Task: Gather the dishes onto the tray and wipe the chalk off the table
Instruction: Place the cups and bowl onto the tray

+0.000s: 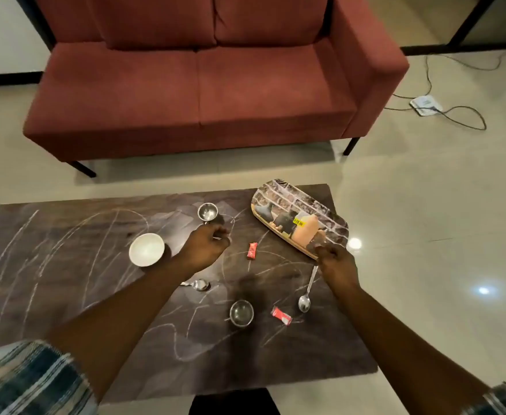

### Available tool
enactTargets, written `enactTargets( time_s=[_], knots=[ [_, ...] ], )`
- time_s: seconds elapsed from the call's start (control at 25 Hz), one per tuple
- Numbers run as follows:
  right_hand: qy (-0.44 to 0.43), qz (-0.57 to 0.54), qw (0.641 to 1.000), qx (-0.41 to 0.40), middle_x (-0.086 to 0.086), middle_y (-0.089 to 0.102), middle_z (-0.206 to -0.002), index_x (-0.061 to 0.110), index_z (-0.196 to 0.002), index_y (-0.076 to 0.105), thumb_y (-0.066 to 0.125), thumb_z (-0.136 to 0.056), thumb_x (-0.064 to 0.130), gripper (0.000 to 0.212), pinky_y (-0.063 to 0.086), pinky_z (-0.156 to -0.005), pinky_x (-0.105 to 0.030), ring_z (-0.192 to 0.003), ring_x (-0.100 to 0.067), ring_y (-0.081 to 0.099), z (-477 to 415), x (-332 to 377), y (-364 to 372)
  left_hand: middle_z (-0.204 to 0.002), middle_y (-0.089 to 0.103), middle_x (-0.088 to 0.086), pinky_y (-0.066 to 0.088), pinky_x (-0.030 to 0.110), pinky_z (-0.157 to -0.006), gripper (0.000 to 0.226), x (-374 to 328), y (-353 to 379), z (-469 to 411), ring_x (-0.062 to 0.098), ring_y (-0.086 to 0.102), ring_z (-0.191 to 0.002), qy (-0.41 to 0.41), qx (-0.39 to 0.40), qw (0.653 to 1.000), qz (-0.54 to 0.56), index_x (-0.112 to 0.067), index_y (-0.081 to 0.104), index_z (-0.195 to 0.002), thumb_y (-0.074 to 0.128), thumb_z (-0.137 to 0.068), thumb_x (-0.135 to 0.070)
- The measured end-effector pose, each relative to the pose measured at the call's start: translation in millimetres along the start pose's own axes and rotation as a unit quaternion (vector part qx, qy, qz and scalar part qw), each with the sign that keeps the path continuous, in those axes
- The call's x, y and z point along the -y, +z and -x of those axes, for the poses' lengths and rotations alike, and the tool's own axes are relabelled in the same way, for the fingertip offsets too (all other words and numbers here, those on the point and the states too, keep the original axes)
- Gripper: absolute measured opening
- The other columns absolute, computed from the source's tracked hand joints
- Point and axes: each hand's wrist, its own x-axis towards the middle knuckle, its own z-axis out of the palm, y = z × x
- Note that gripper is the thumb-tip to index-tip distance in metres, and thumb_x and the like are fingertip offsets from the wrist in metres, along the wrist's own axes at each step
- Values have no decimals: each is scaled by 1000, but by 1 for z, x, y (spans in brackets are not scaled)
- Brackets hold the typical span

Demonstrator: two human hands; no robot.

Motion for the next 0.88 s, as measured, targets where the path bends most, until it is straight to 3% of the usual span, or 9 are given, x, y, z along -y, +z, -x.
enactTargets(
  time_s=[0.2, 0.36, 0.48, 0.56, 0.64, 0.8, 0.88],
  knots=[
    [36, -54, 995, -72, -8, 71, -136, 16, -135, 68, 70, -100, 35, 40, 51, -105, -39, -123, -29, 66, -106, -55, 2, -149, 65, 6, 44, 26, -101, 43, 6, 67, -103, 19, 62, -130, 44, -8, 999, 2, -14, 63, -146, 68, -104, -12],
    [64, -53, 990, -115, -12, 65, -146, 13, -145, 59, 68, -102, 30, 47, 42, -99, -32, -129, -32, 63, -157, -102, 13, -159, 58, 9, 36, 19, -101, 50, 9, 104, -178, 28, 55, -145, 27, -54, 998, 12, -13, 54, -156, 60, -107, -8],
    [80, -82, 984, -136, -13, 67, -143, 13, -143, 60, 69, -102, 26, 44, 45, -97, -32, -114, -27, 64, -183, -125, 26, -163, 54, 11, 39, 25, -108, 58, 13, 120, -230, 32, 53, -147, -30, -69, 997, 30, -13, 42, -164, 58, -108, -12],
    [77, -90, 980, -158, -12, 71, -134, 15, -135, 64, 70, -101, 23, 36, 49, -93, -33, -104, -22, 62, -193, -135, 32, -154, 63, 10, 49, 35, -113, 49, 14, 126, -255, 33, 61, -140, -44, -49, 997, 39, -15, 54, -157, 56, -108, -9],
    [72, -100, 977, -174, -10, 73, -130, 16, -131, 68, 72, -100, 22, 32, 51, -93, -34, -103, -21, 64, -203, -144, 35, -137, 75, 11, 56, 45, -107, 42, 13, 132, -274, 33, 70, -126, -44, -38, 997, 43, -18, 70, -142, 53, -107, -1],
    [66, -130, 974, -173, -7, 76, -126, 17, -128, 73, 74, -99, 15, 29, 56, -88, -30, -107, -26, 72, -204, -153, 36, -124, 81, 10, 59, 31, -94, 37, 11, 134, -282, 23, 74, -111, -54, -62, 994, 72, -12, 78, -130, 60, -102, 5],
    [56, -146, 973, -169, -6, 76, -126, 16, -131, 72, 74, -99, 14, 32, 59, -92, -37, -111, -27, 72, -202, -146, 33, -121, 81, 16, 56, 29, -85, 37, 9, 123, -278, 22, 73, -102, -60, -71, 991, 98, -5, 77, -127, 66, -96, 11]
  ],
)
